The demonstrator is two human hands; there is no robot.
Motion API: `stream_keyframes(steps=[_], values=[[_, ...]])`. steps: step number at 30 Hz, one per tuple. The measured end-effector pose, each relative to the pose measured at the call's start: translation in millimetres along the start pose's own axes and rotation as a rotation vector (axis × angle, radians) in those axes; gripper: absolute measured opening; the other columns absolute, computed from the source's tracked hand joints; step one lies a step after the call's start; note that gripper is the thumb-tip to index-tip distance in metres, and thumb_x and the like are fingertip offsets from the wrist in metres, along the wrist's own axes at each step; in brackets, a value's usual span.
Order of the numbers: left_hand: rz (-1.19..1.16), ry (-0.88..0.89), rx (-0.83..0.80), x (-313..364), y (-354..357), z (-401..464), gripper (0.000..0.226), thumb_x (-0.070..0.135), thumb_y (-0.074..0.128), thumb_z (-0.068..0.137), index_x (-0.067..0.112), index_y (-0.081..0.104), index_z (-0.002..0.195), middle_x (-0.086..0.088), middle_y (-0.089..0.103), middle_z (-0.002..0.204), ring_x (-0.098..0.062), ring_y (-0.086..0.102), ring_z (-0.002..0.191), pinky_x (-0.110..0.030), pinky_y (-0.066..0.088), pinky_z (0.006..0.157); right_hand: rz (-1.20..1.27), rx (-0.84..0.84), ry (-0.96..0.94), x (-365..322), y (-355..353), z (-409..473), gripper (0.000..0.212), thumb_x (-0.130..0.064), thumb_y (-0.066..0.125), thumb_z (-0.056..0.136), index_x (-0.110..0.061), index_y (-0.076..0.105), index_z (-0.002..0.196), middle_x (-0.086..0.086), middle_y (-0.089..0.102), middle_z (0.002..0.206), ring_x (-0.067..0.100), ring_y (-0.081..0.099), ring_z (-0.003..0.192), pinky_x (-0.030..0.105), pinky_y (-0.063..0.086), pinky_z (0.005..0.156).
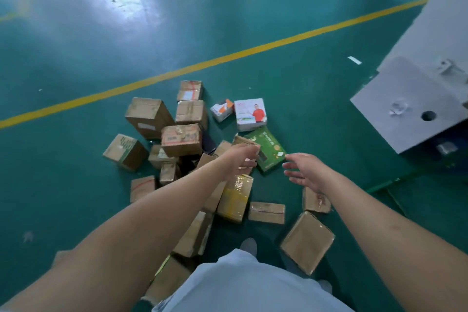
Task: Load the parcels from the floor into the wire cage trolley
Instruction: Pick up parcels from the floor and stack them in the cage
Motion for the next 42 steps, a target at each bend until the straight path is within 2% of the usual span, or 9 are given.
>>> stream_keyframes(steps=[2,5,8,11,16,21,26,34,42], values=[[-0.04,-0.008,0.032,-5,-10,-5,0.031,0.039,0.06,0.102,0.017,0.06,0.124,-0.005,0.066,0.127,-0.02,0.066,0.109,-0.032,0.056,0.089,-0.031,-0.038,0.0,-7,11,7,0.031,-0.03,0.056,0.104,-0.013,0.06,0.129,0.009,0.068,0.119,0.028,0.066,0.11,0.038,0.054,0.088],[-0.103,-0.009,0.067,-10,-17,-14,0.016,0.038,0.058,0.104,0.024,0.062,0.109,-0.007,0.064,0.129,-0.021,0.065,0.111,-0.034,0.054,0.094,-0.084,-0.081,-0.009,-18,22,14,0.03,-0.03,0.056,0.104,-0.011,0.058,0.128,0.01,0.068,0.118,0.028,0.065,0.108,0.038,0.053,0.086],[-0.171,-0.005,0.135,-19,-23,-22,0.027,0.041,0.062,0.101,0.021,0.064,0.118,-0.007,0.067,0.128,-0.026,0.066,0.117,-0.035,0.056,0.092,-0.153,-0.135,-0.018,-27,30,18,0.026,-0.028,0.056,0.105,-0.012,0.061,0.126,0.008,0.069,0.116,0.025,0.066,0.104,0.036,0.054,0.082],[-0.242,-0.018,0.199,-34,-17,-29,0.04,0.045,0.067,0.096,0.019,0.064,0.125,-0.006,0.07,0.125,-0.02,0.07,0.102,-0.032,0.056,0.083,-0.217,-0.196,-0.014,-28,29,20,0.026,-0.027,0.054,0.105,-0.013,0.062,0.126,0.008,0.07,0.115,0.026,0.067,0.105,0.034,0.054,0.078],[-0.348,-0.023,0.3,-43,4,-55,0.028,0.034,0.063,0.101,0.015,0.062,0.123,-0.003,0.068,0.107,-0.016,0.065,0.086,-0.029,0.056,0.077,-0.314,-0.311,-0.022,-28,22,26,0.029,-0.028,0.051,0.106,-0.013,0.06,0.129,0.008,0.068,0.117,0.025,0.064,0.107,0.039,0.055,0.09],[-0.468,-0.046,0.443,-66,19,-79,0.026,0.037,0.062,0.101,0.021,0.062,0.121,-0.005,0.067,0.12,-0.022,0.065,0.105,-0.039,0.053,0.098,-0.409,-0.413,-0.034,-30,29,28,0.03,-0.027,0.05,0.106,-0.012,0.059,0.13,0.009,0.068,0.121,0.026,0.065,0.11,0.039,0.054,0.091],[-0.53,-0.076,0.559,-108,24,-101,0.021,0.039,0.061,0.101,0.024,0.062,0.116,-0.003,0.066,0.124,-0.024,0.063,0.116,-0.043,0.053,0.105,-0.499,-0.499,-0.026,-15,47,24,0.027,-0.031,0.052,0.105,-0.014,0.061,0.125,0.008,0.07,0.118,0.025,0.066,0.109,0.041,0.054,0.099],[-0.698,-0.133,0.683,-173,17,-129,0.035,0.041,0.061,0.1,0.019,0.061,0.127,-0.002,0.066,0.118,-0.019,0.065,0.106,-0.034,0.056,0.094,-0.632,-0.575,-0.001,12,92,24,0.028,-0.032,0.06,0.102,-0.013,0.062,0.123,0.006,0.072,0.114,0.025,0.068,0.108,0.042,0.056,0.098],[-0.768,-0.184,0.694,-231,-39,-132,0.029,0.041,0.06,0.102,0.019,0.061,0.121,-0.003,0.064,0.121,-0.019,0.064,0.102,-0.035,0.057,0.094,-0.724,-0.563,0.067,30,168,37,0.031,-0.03,0.059,0.103,-0.014,0.06,0.13,0.007,0.071,0.116,0.024,0.068,0.105,0.042,0.056,0.097]])
Point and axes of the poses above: each hand's wrist, its own z-axis towards the middle knuckle, its own y-axis out of the palm, x = y × z, the point moved 9 cm from there along z, towards the middle knuckle
